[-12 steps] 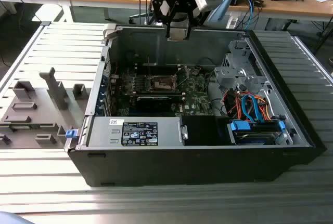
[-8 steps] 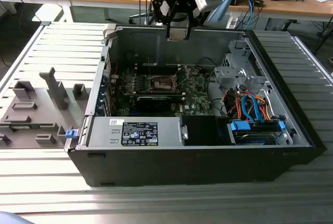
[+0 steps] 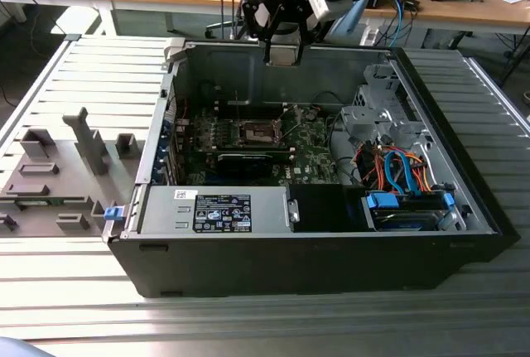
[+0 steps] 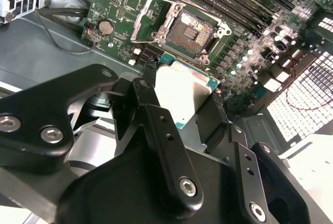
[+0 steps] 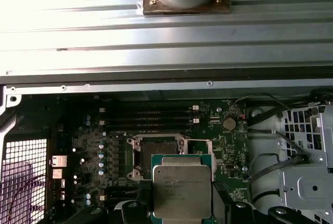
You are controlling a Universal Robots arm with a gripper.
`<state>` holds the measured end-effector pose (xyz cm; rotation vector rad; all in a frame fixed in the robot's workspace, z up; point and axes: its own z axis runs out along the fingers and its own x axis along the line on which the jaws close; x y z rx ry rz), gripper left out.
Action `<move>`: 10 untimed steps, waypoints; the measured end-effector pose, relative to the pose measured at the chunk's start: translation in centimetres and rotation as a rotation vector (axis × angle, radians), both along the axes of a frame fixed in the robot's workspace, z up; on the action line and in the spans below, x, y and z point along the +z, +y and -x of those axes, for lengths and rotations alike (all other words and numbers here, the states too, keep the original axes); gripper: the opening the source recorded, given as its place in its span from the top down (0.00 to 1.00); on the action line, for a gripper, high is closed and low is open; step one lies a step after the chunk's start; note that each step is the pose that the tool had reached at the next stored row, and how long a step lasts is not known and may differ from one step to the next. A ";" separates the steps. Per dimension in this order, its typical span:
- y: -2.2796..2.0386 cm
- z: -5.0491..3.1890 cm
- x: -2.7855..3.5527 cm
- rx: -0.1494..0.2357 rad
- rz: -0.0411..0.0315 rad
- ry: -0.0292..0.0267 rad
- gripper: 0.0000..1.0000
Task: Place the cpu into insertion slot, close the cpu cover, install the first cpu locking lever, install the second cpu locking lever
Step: 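Place the cpu into insertion slot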
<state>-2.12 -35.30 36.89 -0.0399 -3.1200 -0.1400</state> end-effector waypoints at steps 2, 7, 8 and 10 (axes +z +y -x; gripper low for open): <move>0.00 0.00 -0.02 0.000 0.0000 0.0000 0.46; 0.00 0.00 -0.09 0.000 0.0000 0.0000 0.46; 0.00 0.00 -0.11 0.000 0.0000 0.0000 0.46; 0.00 0.00 -0.17 0.000 0.0000 0.0000 0.46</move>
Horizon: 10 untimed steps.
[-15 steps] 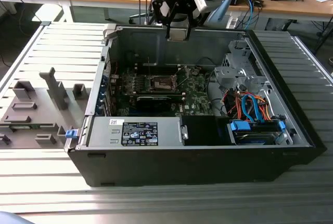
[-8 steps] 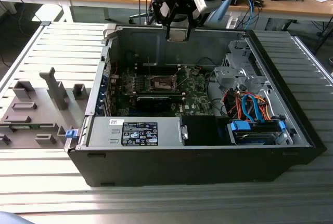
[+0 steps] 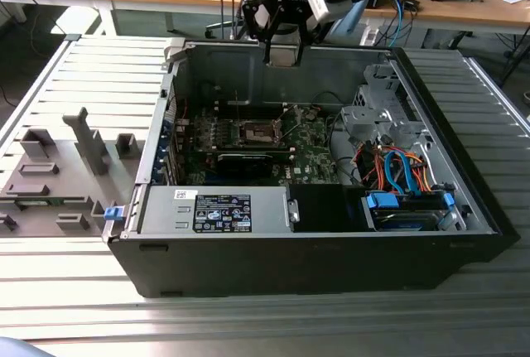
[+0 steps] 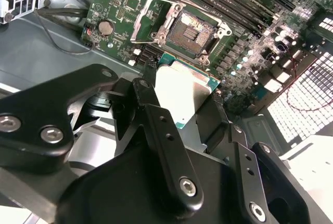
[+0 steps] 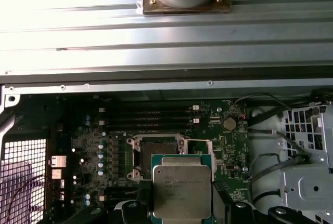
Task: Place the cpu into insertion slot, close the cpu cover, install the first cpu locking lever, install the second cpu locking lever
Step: 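Place the cpu into insertion slot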
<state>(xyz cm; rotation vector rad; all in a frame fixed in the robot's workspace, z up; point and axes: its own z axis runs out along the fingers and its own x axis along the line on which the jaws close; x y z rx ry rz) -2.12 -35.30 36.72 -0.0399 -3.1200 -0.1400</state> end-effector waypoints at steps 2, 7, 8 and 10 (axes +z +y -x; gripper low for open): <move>0.00 0.00 -0.06 0.000 0.0000 0.0000 0.46; 0.00 0.00 -0.22 0.000 0.0001 0.0000 0.46; 0.00 0.00 -0.30 0.000 0.0000 0.0000 0.46; 0.00 0.00 -0.33 0.000 0.0000 -0.0001 0.46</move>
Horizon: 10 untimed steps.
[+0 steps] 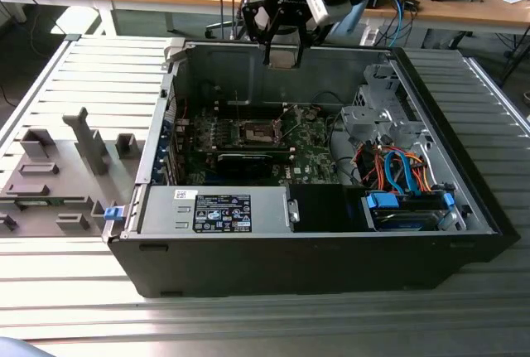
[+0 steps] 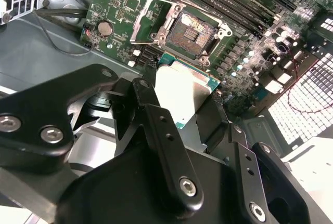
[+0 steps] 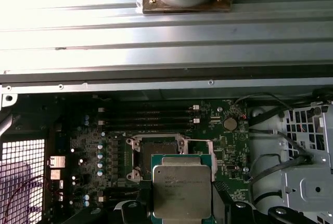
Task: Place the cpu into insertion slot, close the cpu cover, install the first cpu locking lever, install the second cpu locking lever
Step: 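Place the cpu into insertion slot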
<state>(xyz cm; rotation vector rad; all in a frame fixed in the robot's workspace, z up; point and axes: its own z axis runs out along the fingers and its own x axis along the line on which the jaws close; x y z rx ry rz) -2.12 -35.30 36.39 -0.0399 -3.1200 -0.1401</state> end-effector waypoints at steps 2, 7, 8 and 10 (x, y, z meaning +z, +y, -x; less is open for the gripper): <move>0.00 0.00 -0.04 0.000 0.0000 0.0000 0.46; 0.00 0.00 -0.15 0.000 0.0001 0.0001 0.46; 0.00 0.00 -0.17 0.000 0.0000 0.0000 0.46; 0.00 0.00 -0.23 0.000 0.0001 0.0000 0.46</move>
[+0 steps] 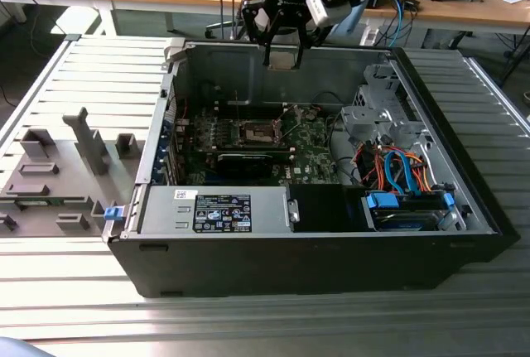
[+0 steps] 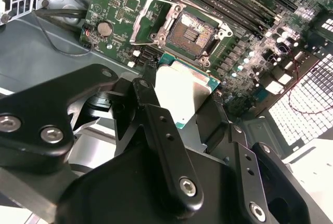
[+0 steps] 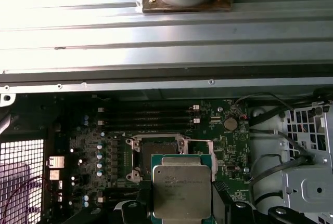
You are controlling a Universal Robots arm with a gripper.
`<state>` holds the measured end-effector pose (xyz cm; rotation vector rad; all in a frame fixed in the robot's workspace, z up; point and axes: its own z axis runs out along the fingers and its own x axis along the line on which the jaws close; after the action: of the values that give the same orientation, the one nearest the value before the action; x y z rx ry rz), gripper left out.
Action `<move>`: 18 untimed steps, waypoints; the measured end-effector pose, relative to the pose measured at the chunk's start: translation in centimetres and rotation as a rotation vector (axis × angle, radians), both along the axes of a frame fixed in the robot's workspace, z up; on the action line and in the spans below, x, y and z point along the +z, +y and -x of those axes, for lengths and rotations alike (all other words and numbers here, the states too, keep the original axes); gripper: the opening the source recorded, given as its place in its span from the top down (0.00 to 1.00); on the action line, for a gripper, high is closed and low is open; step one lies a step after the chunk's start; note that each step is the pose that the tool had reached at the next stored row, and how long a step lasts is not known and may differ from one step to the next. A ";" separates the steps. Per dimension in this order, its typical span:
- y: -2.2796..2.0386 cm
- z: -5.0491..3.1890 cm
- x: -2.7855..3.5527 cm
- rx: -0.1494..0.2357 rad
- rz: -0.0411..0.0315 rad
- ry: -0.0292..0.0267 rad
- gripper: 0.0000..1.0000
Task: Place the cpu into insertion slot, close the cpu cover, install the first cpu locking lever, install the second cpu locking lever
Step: 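Place the cpu into insertion slot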
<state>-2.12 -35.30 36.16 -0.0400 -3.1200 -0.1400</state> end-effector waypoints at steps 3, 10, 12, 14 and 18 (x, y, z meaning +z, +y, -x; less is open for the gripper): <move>0.00 0.00 -0.60 0.000 0.0000 0.0000 0.46; 0.00 0.00 -0.73 0.000 0.0000 0.0000 0.46; 0.00 0.00 -0.76 0.000 0.0000 0.0000 0.46; 0.00 0.03 -0.95 0.000 0.0000 0.0000 0.46; 0.00 0.05 -1.04 0.000 -0.0001 0.0000 0.46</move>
<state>-2.17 -35.30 35.12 -0.0399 -3.1200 -0.1401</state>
